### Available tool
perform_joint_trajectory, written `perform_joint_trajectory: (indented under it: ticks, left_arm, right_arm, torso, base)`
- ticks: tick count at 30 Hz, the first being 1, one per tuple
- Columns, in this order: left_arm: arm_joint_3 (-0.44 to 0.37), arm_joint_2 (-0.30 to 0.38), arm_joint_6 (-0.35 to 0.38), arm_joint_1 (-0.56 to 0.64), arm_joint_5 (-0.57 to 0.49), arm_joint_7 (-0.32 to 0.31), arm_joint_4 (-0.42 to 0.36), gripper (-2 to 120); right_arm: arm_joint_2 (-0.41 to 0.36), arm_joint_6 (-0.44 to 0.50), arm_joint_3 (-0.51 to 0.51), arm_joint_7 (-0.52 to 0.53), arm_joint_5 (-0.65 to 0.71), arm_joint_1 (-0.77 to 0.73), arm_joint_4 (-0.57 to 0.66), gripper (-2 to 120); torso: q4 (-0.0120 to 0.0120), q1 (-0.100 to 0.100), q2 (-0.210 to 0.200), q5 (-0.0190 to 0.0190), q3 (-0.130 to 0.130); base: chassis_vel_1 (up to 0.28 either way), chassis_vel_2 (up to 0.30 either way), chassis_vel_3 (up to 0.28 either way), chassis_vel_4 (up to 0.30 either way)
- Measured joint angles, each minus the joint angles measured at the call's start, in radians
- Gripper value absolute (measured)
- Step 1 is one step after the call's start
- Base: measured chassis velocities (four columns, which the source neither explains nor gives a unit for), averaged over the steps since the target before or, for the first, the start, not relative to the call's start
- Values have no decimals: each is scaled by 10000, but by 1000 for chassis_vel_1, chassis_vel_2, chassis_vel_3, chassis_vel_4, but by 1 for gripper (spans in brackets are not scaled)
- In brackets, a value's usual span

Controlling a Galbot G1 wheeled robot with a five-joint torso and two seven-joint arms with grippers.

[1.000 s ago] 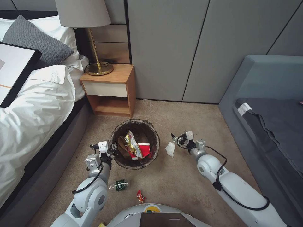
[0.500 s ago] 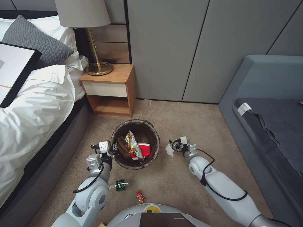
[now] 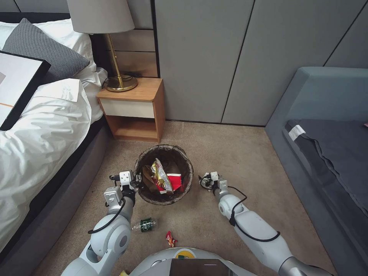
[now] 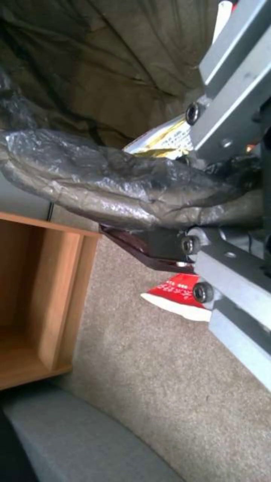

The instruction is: Pick up the trash bin, then pick up the garbage from the floor and place it into the trash bin.

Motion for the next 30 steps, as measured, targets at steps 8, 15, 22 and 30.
perform_joint_trajectory:
  ticks: [8, 15, 22, 30]
  left_arm:
    - [-11, 32, -3, -29, -47, -2, 5, 4]
    - [-35, 74, -11, -50, -91, -2, 23, 4]
    - [-4, 85, -12, -92, -107, -3, 53, 4]
    - [7, 92, -12, -100, -110, -6, 61, 4]
  right_arm:
    - [427, 134, 1, -16, -290, 76, -771, 100]
    - [625, 165, 114, -10, -447, 157, -1315, 100]
    - [648, 210, 283, 25, -517, 166, -1567, 100]
    - [808, 350, 273, 15, -643, 326, -1938, 100]
  torso:
    - [-1, 0, 0, -1, 0]
    - [0, -1, 0, 0, -1]
    - [-1, -1, 0, 0, -1]
    - [-1, -1, 0, 1, -1]
  base:
    - [0, 0, 0, 0]
    - [0, 0, 0, 0]
    - [0, 0, 0, 0]
    - [0, 0, 0, 0]
